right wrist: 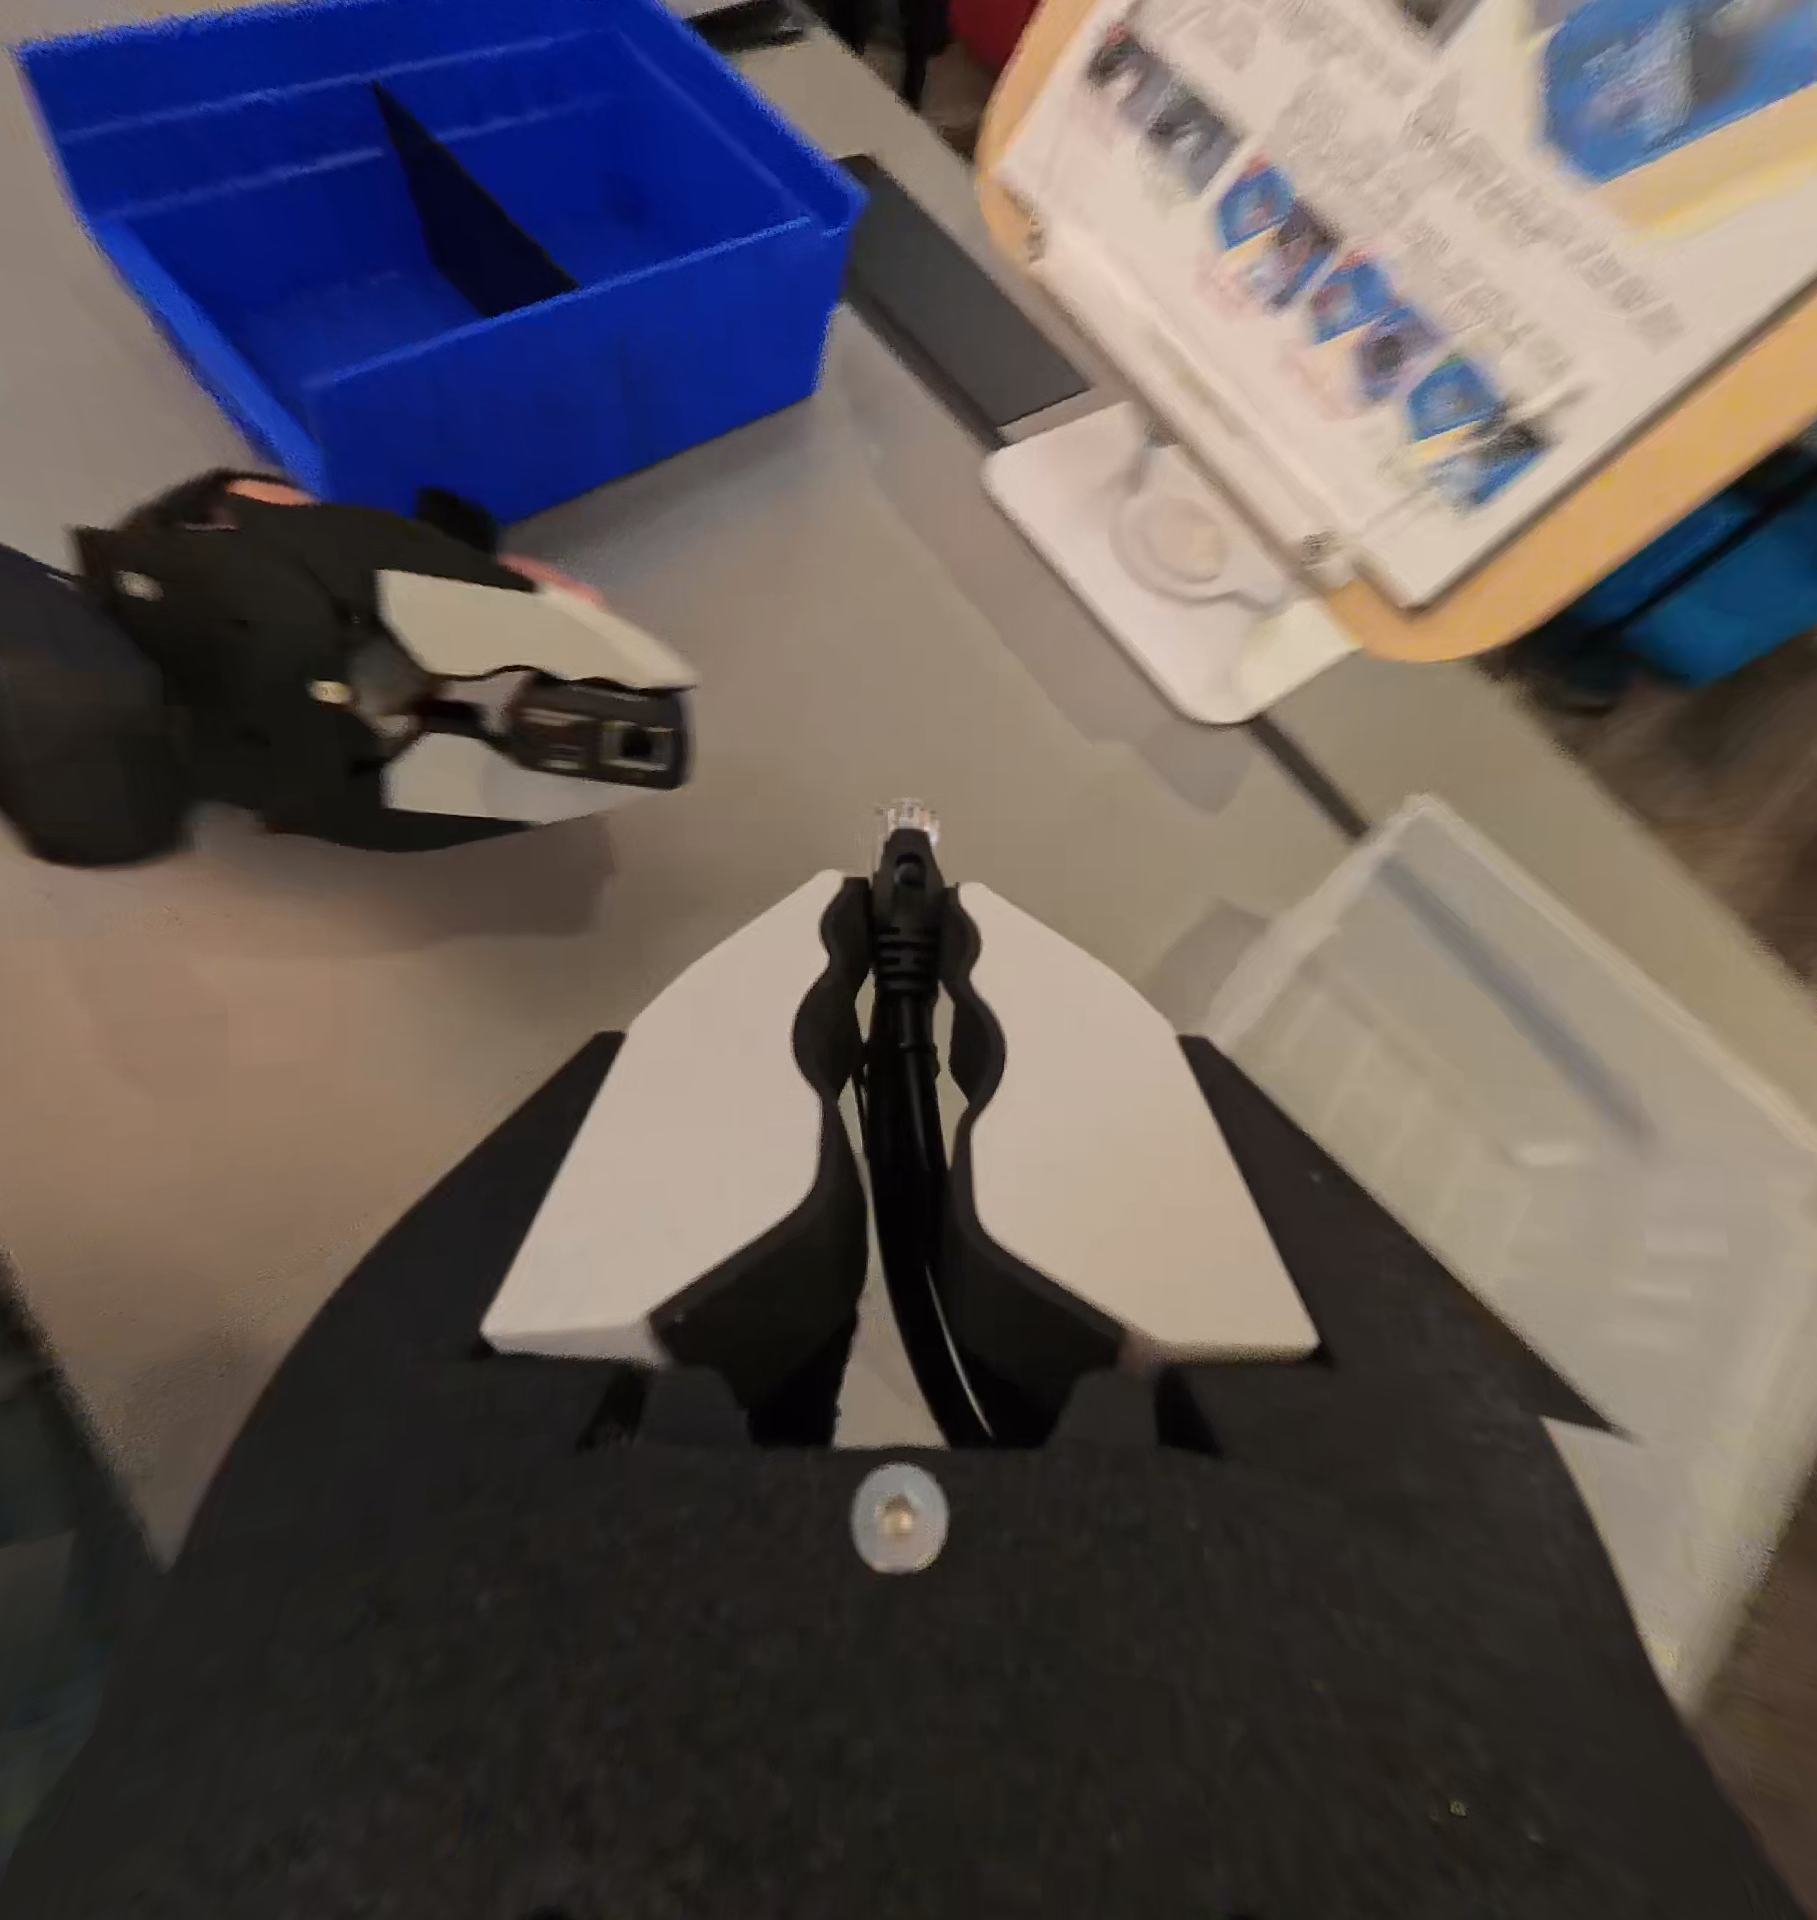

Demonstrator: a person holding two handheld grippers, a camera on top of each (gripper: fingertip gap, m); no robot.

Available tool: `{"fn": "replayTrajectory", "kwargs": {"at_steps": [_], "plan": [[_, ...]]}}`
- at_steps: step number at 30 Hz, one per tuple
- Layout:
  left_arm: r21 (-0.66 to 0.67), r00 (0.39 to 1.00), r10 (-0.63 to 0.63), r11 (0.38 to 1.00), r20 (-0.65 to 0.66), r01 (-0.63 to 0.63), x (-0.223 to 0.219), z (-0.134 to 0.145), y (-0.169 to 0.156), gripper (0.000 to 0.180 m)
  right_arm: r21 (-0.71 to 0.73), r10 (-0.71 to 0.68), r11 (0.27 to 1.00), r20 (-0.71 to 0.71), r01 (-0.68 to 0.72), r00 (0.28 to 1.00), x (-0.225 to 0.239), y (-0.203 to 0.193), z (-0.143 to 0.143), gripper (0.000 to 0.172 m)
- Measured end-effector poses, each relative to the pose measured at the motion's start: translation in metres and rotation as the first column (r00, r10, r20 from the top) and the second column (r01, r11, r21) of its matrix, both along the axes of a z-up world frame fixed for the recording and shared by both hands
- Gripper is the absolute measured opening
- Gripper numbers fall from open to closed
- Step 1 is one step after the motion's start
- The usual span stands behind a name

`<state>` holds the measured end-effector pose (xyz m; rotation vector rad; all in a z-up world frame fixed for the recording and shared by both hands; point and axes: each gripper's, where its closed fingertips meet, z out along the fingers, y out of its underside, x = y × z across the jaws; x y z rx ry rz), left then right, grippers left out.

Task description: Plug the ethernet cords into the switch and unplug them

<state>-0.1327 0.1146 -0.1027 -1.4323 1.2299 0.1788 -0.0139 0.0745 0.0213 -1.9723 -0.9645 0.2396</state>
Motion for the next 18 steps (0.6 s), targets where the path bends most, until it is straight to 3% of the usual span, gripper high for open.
{"fn": "replayTrajectory", "kwargs": {"at_steps": [2,4,6,11,12,14,18], "plan": [[-0.1,0.997,-0.055,0.993,0.053,0.06,0.008,-0.008,-0.008,0.025,0.089,-0.065,0.994,0.079,0.058,0.995,0.032,0.007,0.017,0.012],[-0.139,0.995,-0.063,0.987,0.08,0.074,0.011,-0.01,-0.01,0.025,0.138,-0.071,0.989,0.192,0.044,0.979,0.062,0.014,0.013,0.012],[-0.172,0.992,-0.068,0.981,0.107,0.086,0.012,-0.009,-0.012,0.025,0.09,-0.083,0.994,0.328,0.056,0.941,0.096,0.023,-0.025,0.012],[-0.246,0.975,-0.092,0.959,0.204,0.142,0.013,-0.004,-0.013,0.025,-0.036,-0.146,0.984,0.398,0.175,0.906,0.145,0.047,-0.135,0.015],[-0.257,0.968,-0.111,0.952,0.225,0.169,0.014,-0.003,-0.015,0.025,-0.082,-0.145,0.978,0.391,0.191,0.909,0.148,0.045,-0.15,0.026],[-0.263,0.944,-0.163,0.934,0.287,0.241,0.016,0.001,-0.019,0.025,-0.092,-0.17,0.973,0.347,0.214,0.922,0.145,0.042,-0.15,0.049],[-0.309,0.873,-0.255,0.863,0.416,0.4,0.023,0.008,-0.032,0.025,-0.036,-0.201,0.977,0.154,0.209,0.967,0.124,0.031,-0.101,0.049]]}}
